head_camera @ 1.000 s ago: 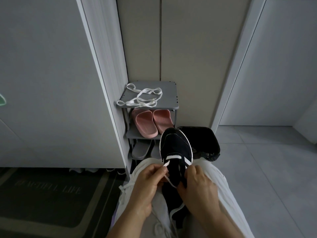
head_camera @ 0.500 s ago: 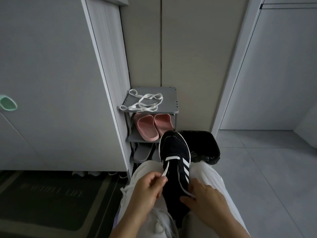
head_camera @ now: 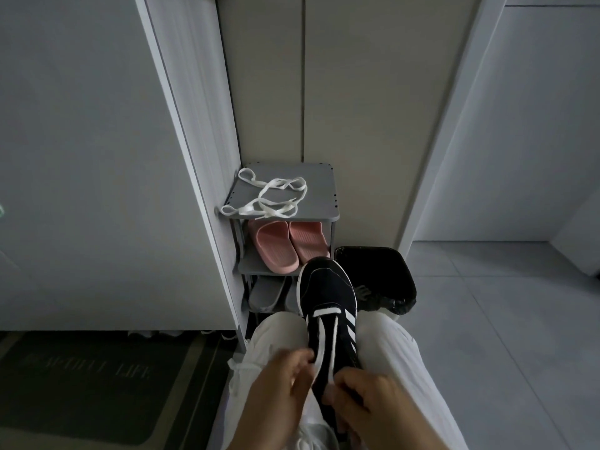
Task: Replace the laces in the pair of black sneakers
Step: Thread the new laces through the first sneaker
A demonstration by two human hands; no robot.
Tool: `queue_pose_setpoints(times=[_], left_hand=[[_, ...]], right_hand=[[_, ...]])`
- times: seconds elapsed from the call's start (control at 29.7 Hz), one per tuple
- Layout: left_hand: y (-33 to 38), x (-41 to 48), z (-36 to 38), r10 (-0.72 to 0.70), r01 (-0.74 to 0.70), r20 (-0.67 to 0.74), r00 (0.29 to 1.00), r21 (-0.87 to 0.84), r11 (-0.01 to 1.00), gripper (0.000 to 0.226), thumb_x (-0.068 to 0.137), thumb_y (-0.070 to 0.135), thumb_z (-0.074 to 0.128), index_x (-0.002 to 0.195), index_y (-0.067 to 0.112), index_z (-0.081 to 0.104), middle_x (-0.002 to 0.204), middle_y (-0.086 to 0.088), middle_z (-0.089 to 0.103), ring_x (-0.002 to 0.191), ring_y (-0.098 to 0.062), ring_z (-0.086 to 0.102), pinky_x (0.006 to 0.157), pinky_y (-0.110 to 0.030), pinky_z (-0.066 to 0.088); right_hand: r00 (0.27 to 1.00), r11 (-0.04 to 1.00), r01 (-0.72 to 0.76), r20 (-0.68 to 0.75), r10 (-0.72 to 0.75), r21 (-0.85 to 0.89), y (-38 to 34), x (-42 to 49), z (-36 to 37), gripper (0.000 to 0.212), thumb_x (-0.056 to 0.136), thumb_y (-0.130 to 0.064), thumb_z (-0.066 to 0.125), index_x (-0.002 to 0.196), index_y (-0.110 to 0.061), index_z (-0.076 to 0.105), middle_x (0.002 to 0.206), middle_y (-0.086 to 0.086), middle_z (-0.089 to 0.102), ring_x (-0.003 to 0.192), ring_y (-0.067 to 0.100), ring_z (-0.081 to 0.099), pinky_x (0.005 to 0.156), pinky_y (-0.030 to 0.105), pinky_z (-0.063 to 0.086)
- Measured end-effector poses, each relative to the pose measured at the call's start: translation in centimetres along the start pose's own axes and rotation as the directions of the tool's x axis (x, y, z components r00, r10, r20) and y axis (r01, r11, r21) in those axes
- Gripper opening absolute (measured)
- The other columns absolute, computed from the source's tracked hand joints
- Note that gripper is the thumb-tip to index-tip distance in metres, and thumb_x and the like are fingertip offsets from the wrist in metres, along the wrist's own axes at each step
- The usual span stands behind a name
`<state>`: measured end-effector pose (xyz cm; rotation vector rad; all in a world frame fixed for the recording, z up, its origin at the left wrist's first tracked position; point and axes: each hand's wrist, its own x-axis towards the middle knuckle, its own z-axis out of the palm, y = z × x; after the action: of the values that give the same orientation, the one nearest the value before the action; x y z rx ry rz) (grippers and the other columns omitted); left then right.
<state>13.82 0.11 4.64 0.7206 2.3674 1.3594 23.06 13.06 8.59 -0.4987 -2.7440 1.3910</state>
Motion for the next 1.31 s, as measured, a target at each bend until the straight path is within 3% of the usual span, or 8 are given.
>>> queue_pose_setpoints(times=[0.1, 0.2, 0.47, 0.64, 0.87, 1.04, 1.21, 1.31], left_hand=[[0.9, -0.1, 0.0, 0.046, -0.080, -0.196, 0.979, -0.171, 0.982, 0.025, 0.089, 0.047, 0.043, 0.095, 0.029, 0.060, 0.088, 0.014, 0.067, 0.087, 0.004, 0.060, 0.074, -0.005, 0.043], [2.2, -0.1, 1.0, -0.142, 0.175, 0.102, 0.985, -0.538, 0.825, 0.043, 0.087, 0.055, 0.051, 0.097, 0.016, 0.066, 0.082, -0.003, 0.072, 0.077, -0.013, 0.068, 0.073, -0.024, 0.052], [2.3, 0.4, 0.7, -0.095, 0.244, 0.396, 0.913, -0.347, 0.906, 0.020, 0.068, 0.013, 0.076, 0.084, 0.011, 0.063, 0.068, 0.001, 0.060, 0.053, -0.002, 0.054, 0.053, -0.016, 0.043], [2.3, 0.1, -3.0, -0.107, 0.182, 0.453, 0.885, -0.124, 0.975, 0.022, 0.084, 0.013, 0.066, 0.105, 0.006, 0.067, 0.056, 0.015, 0.065, 0.081, -0.006, 0.065, 0.069, -0.006, 0.046], [0.9, 1.4, -9.7, -0.082, 0.269, 0.417, 0.905, -0.412, 0.871, 0.052, 0.049, 0.061, 0.080, 0.070, 0.015, 0.072, 0.045, 0.000, 0.045, 0.039, -0.008, 0.030, 0.041, -0.016, 0.025], [0.1, 1.6, -10.5, -0.100, 0.321, 0.460, 0.882, -0.432, 0.843, 0.047, 0.051, 0.055, 0.081, 0.066, 0.012, 0.071, 0.045, 0.000, 0.045, 0.036, -0.007, 0.031, 0.037, -0.013, 0.027], [-1.1, 2.2, -10.1, -0.301, 0.331, 0.510, 0.806, 0.034, 0.943, 0.030, 0.068, 0.050, 0.071, 0.079, 0.022, 0.070, 0.071, 0.002, 0.066, 0.055, -0.006, 0.059, 0.056, -0.016, 0.047], [-1.1, 3.1, -8.6, -0.235, 0.149, 0.359, 0.903, 0.250, 0.957, 0.044, 0.063, 0.066, 0.048, 0.092, 0.037, 0.063, 0.090, 0.023, 0.064, 0.086, 0.010, 0.059, 0.075, -0.014, 0.049]], right_hand=[[0.997, 0.927, -0.054, 0.065, 0.032, 0.372, -0.5, 0.8, 0.2, 0.020, 0.090, -0.024, 0.058, 0.081, -0.006, 0.060, 0.062, -0.001, 0.068, 0.050, 0.010, 0.057, 0.054, 0.020, 0.043], [0.997, 0.832, -0.035, -0.039, 0.067, 0.554, -0.2, 1.3, 0.5, 0.037, 0.076, -0.039, 0.066, 0.082, -0.003, 0.064, 0.060, 0.012, 0.066, 0.049, 0.022, 0.058, 0.049, 0.026, 0.045], [0.970, 0.770, -0.110, -0.103, 0.222, 0.629, 2.7, 1.9, -1.3, 0.003, 0.089, 0.004, 0.051, 0.090, 0.006, 0.054, 0.056, 0.013, 0.063, 0.040, 0.018, 0.055, 0.033, 0.021, 0.037], [0.985, 0.939, -0.064, -0.132, 0.115, 0.337, 2.6, 1.9, -0.9, 0.013, 0.089, -0.002, 0.055, 0.089, -0.015, 0.050, 0.050, -0.002, 0.064, 0.033, 0.003, 0.049, 0.041, 0.011, 0.036], [0.990, 0.968, 0.069, -0.133, -0.038, 0.242, 2.3, 2.6, 1.2, 0.034, 0.092, -0.014, 0.053, 0.110, -0.041, 0.046, 0.075, -0.010, 0.065, 0.055, 0.008, 0.060, 0.059, 0.018, 0.047], [0.981, 0.999, 0.048, -0.191, -0.045, 0.013, 3.5, 4.9, 2.8, 0.040, 0.089, -0.024, 0.058, 0.121, -0.042, 0.041, 0.089, -0.011, 0.058, 0.076, 0.008, 0.056, 0.067, 0.020, 0.047], [0.966, 0.991, -0.022, -0.253, 0.054, 0.128, 3.7, 5.2, 2.5, 0.030, 0.089, -0.016, 0.059, 0.096, -0.040, 0.043, 0.074, -0.002, 0.061, 0.068, 0.012, 0.057, 0.059, 0.024, 0.049], [0.947, 0.931, -0.131, -0.234, 0.219, 0.341, 4.1, 5.3, 2.0, 0.017, 0.090, -0.010, 0.057, 0.085, -0.026, 0.053, 0.064, -0.002, 0.064, 0.046, 0.007, 0.051, 0.047, 0.021, 0.045]])
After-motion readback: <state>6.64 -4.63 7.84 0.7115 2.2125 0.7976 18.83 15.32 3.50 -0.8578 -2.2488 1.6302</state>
